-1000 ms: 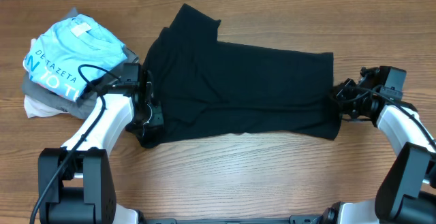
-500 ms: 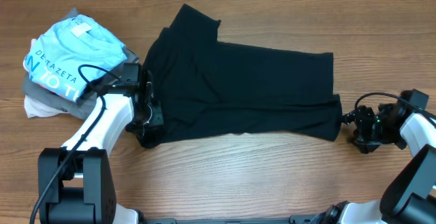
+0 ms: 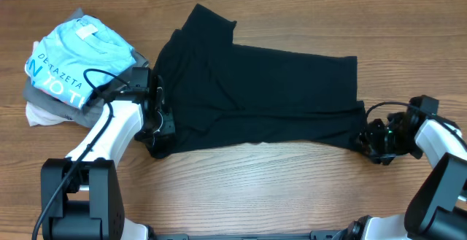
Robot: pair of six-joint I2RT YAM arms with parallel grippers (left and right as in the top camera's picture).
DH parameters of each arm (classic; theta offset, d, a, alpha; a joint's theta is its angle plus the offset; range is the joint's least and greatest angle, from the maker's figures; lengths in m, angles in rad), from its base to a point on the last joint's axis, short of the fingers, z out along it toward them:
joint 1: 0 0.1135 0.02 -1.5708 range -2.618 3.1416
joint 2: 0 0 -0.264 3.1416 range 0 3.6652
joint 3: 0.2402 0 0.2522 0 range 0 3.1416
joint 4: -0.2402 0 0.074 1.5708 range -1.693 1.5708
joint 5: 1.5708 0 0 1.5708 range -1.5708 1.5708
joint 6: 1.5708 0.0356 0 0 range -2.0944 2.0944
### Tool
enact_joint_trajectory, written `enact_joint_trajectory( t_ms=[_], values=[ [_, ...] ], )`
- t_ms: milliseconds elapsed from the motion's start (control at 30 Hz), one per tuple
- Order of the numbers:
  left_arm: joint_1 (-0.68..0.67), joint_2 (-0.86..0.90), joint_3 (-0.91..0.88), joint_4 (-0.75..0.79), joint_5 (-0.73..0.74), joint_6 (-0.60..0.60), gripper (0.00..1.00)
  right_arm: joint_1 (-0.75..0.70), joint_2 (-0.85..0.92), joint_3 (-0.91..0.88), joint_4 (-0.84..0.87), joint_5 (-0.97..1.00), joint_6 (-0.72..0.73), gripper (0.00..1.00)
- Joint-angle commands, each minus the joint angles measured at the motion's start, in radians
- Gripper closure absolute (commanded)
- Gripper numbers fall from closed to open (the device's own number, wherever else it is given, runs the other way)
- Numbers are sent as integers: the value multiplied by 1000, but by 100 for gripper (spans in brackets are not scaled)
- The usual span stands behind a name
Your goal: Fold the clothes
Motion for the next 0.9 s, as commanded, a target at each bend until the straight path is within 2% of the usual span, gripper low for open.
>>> enact_joint_trajectory(
  t_ms=[0, 33, 67, 200, 500, 867],
  values=[
    [2, -20, 20, 3, -6, 3, 94, 3, -20, -32, 24, 14, 55, 71],
    [2, -20, 20, 3, -6, 3, 94, 3, -20, -39, 33, 22, 71, 81],
    [2, -20, 20, 3, -6, 3, 94, 3, -20, -43, 39, 32, 90, 86],
    [2, -20, 20, 2, -8, 3, 95, -19, -21, -39, 76, 47, 119, 96],
    [5, -21, 33, -27, -61, -9, 96, -156, -21, 61, 18, 106, 107, 96],
    [15, -21, 49, -16, -89, -34, 96, -158, -21, 65, -35, 267, 89, 96]
  ],
)
